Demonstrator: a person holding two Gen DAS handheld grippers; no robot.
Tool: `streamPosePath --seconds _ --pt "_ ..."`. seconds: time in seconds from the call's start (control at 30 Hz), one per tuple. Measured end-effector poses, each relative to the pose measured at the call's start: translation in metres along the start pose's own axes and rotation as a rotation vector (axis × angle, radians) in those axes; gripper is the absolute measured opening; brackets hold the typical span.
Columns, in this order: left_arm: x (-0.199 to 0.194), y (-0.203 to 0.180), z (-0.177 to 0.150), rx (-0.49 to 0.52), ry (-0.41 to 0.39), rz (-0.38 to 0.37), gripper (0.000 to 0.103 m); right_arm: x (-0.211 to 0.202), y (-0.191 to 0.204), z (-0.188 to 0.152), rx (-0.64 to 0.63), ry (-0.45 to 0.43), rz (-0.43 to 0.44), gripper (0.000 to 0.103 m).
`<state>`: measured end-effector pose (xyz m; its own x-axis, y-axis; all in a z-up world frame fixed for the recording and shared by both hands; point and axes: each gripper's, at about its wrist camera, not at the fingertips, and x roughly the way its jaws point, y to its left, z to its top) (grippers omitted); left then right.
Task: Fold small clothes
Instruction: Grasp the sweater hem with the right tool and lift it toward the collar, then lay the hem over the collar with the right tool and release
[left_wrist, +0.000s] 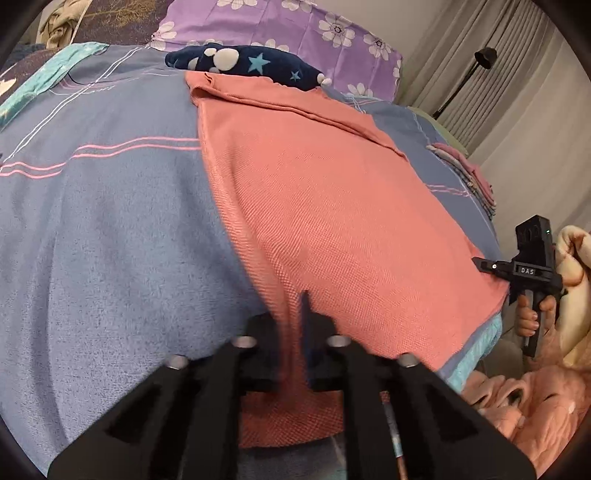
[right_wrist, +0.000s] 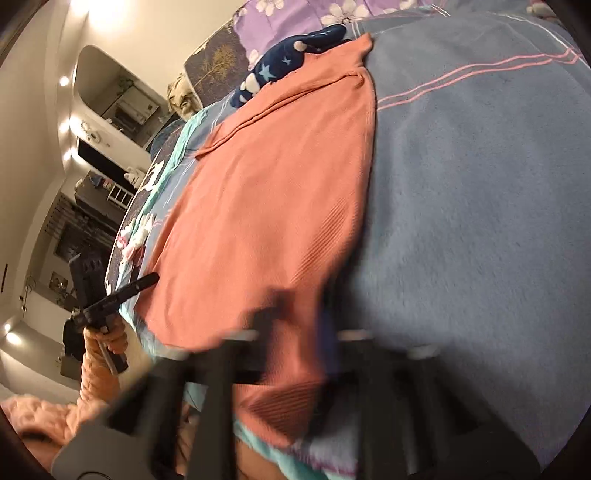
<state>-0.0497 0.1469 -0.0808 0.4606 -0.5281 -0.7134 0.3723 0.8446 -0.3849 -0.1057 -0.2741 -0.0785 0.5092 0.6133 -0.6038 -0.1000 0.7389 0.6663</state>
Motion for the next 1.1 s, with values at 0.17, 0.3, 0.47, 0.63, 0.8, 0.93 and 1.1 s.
streamPosePath --seconds 0.17,0.3,0.47,0.63,0.8,0.93,1.1 --pt "-0.039 -0.023 0.020 0.022 -0.158 -0.065 0.006 -0.041 0.021 0.015 -0.061 -0.139 0.051 0.003" --pt "-0.079 -0.049 0.041 0.060 -0.305 -0.108 0.006 -0.091 0.045 0.027 -0.139 -0.287 0.087 0.003" --pt "-0.135 -0.090 0.033 0.140 -0.448 -0.165 0.005 -0.158 0.066 0.010 -0.198 -0.435 0.173 0.002" --pt "-0.162 -0.121 0.010 0.205 -0.490 -0.146 0.006 -0.193 0.078 -0.016 -0.267 -0.509 0.026 0.002" --pt "-0.128 -0.119 0.031 0.215 -0.434 -0.084 0.006 -0.152 0.060 0.015 -0.192 -0.455 -0.017 0.002" --pt "-0.097 -0.095 0.066 0.142 -0.400 -0.061 0.006 -0.124 0.052 0.056 -0.151 -0.455 -0.021 0.002" --pt "-0.075 -0.075 0.106 0.087 -0.394 -0.026 0.006 -0.096 0.052 0.108 -0.167 -0.456 -0.043 0.002"
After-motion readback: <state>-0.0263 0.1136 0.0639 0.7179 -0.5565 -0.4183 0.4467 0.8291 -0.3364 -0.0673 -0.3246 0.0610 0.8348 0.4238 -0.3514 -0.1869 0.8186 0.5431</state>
